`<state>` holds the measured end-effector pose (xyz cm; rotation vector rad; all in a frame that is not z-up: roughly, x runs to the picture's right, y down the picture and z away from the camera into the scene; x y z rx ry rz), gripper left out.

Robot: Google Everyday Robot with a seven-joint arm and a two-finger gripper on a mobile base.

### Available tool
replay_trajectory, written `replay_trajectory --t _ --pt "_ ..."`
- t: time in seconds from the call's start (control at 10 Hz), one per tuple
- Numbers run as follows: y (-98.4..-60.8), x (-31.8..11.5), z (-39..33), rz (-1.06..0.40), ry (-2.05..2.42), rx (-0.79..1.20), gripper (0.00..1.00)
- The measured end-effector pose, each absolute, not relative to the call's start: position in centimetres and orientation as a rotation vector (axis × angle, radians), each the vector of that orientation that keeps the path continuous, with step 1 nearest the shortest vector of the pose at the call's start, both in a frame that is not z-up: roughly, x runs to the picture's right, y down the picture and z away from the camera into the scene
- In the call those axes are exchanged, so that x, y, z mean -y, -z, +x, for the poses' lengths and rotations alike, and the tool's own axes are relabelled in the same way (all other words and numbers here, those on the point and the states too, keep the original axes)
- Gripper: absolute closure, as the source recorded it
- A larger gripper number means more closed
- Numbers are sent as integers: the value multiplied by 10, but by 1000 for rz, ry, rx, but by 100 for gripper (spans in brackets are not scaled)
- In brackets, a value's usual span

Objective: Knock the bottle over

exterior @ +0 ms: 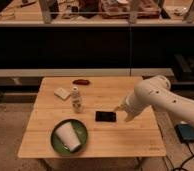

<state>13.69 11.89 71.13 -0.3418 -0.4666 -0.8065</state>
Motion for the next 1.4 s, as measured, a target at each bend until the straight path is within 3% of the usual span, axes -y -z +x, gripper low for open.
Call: replay_trajectory --t 0.2,1.4 --pt "-710 -119 140 -343 803 466 69" --pt "-715 -95 127 -260 950 363 70"
